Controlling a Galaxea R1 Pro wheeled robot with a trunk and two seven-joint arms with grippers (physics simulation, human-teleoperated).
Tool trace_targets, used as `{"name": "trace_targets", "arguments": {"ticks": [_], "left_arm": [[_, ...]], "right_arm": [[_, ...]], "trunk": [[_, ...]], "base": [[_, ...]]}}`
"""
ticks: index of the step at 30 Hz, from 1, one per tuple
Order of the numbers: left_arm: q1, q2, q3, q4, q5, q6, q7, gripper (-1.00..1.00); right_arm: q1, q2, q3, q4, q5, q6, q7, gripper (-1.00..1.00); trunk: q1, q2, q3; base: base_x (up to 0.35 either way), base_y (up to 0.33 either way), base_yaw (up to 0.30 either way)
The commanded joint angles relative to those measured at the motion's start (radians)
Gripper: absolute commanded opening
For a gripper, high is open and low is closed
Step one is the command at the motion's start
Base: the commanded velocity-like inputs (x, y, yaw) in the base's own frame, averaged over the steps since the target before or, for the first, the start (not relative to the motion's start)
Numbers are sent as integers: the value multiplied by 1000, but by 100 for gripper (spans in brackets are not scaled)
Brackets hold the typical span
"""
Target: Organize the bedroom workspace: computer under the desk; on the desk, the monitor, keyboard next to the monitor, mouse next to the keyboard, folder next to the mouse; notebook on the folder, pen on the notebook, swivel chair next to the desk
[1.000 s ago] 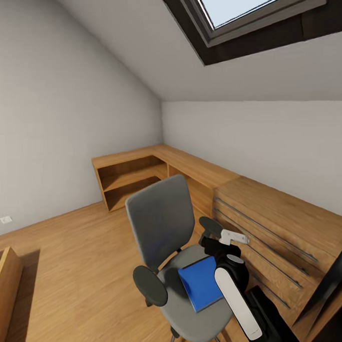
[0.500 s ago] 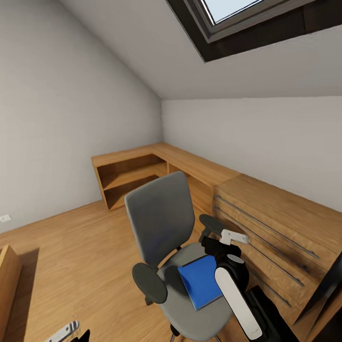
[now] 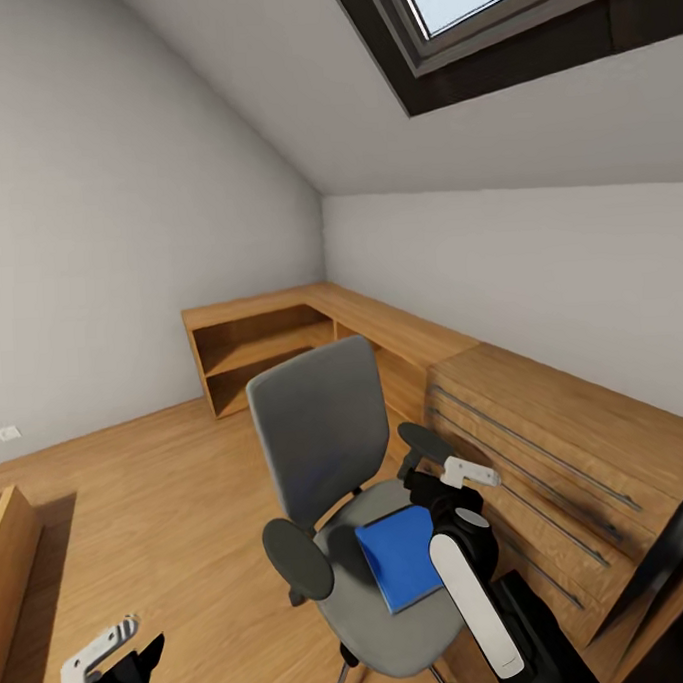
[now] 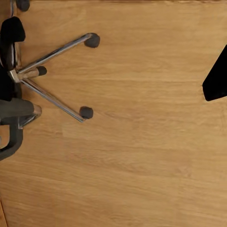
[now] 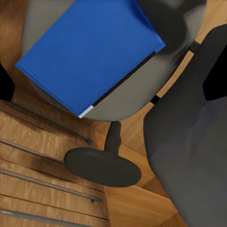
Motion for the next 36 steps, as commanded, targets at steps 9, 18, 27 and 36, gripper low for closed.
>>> {"name": "trace_targets", "arguments": {"ticks": [9, 18, 27, 36], "left_arm": [[26, 4, 27, 20, 9, -2, 5, 100], [30, -1, 38, 51, 6, -31, 5, 100], [31, -7, 36, 80, 8, -91, 5, 100], [31, -7, 33, 89, -10, -96, 4, 100]], "right_arm": [[-1, -3, 3, 2, -5, -1, -5, 100], [-2, -2, 7, 88, 11, -7, 6, 100], [-257, 29, 11, 610, 107, -127, 198, 100], [-623, 91, 13, 1152, 111, -440, 279, 100]], "trunk": [[35, -64, -29], [69, -127, -57], [104, -190, -86], [138, -253, -114]], "base": [[0, 0, 0], [0, 0, 0], [0, 0, 0], [0, 0, 0]]}}
